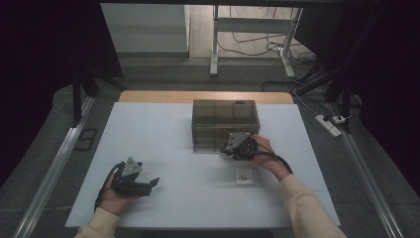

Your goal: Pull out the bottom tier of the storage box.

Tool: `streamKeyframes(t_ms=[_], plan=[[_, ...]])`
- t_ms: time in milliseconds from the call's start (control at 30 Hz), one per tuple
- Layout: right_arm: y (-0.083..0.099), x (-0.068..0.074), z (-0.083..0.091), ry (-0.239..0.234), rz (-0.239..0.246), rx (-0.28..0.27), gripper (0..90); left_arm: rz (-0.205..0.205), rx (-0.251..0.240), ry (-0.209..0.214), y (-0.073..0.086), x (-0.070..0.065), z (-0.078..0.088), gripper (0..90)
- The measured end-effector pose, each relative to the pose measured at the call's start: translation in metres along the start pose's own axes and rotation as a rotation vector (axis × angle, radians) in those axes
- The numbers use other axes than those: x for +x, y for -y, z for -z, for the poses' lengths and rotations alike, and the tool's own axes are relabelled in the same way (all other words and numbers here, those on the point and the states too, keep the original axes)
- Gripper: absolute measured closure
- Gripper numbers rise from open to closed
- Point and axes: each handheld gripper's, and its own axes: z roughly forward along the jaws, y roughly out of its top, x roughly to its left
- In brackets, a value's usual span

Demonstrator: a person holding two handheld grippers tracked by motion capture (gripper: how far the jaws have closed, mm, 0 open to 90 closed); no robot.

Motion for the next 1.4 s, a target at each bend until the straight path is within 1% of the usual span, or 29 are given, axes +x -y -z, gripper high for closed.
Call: streamKeyframes(t_ms=[233,333,467,667,733,833,967,1033,1067,1100,1133,1167,1233,1267,1300,1400], plan=[[-0.0006,0.0005,0.002,-0.021,-0.001,0.0,71.6,0.001,-0.002,-0.001,0.0001,-0.0001,0.0002,14.6],[-0.0007,0.0009,0.0033,-0.022,0.012,-0.003,71.9,-0.001,0.0,-0.001,0.0001,-0.0002,0.0001,14.6],[0.0,0.0002,0.0042,-0.033,0.001,-0.006,72.3,-0.001,0.0,-0.002,0.0003,-0.0001,-0.0001,14.6],[-0.0003,0.001,0.0058,-0.045,0.005,-0.001,72.4,-0.003,0.0,-0.003,0.0004,-0.0003,0.0002,14.6],[0.0003,0.0011,0.0055,-0.045,0.007,-0.009,72.5,-0.004,0.0,-0.004,0.0004,-0.0003,0.0002,14.7],[-0.0001,0.0012,0.0069,-0.06,0.009,0.0,72.6,-0.004,0.002,-0.003,0.0004,-0.0002,-0.0001,14.7],[-0.0001,0.0025,0.0076,-0.07,0.014,0.0,73.3,-0.004,0.002,-0.004,0.0004,0.0,0.0001,14.7],[-0.0003,0.003,0.0079,-0.079,0.008,0.0,74.4,-0.004,0.002,-0.005,0.0005,0.0,0.0001,14.7],[-0.0003,0.0033,0.0078,-0.078,0.007,-0.004,77.5,-0.004,0.002,-0.005,0.0004,-0.0001,0.0,14.7],[-0.0007,0.0027,0.0088,-0.075,0.01,0.003,80.2,-0.004,0.002,-0.005,0.0004,-0.0001,0.0001,14.8],[-0.0009,0.0025,0.0091,-0.078,0.009,0.002,80.5,-0.004,0.002,-0.004,0.0004,-0.0001,0.0,14.7],[-0.0009,0.0027,0.0093,-0.08,0.009,-0.003,80.4,-0.004,0.002,-0.004,0.0004,-0.0001,0.0,14.7],[-0.0008,0.0032,0.0099,-0.1,0.012,-0.004,80.2,-0.004,0.002,-0.005,0.0004,0.0,0.0,14.8],[-0.0002,0.0043,0.0089,-0.105,0.006,-0.016,78.3,-0.004,0.002,-0.005,0.0004,0.0,-0.0001,14.7],[-0.0006,0.0043,0.009,-0.117,0.009,-0.007,75.8,-0.004,0.003,-0.005,0.0004,-0.0001,-0.0001,14.7],[-0.0015,0.0059,0.0075,-0.118,0.006,-0.005,74.4,-0.004,0.002,-0.004,0.0005,-0.0002,0.0,14.7]])
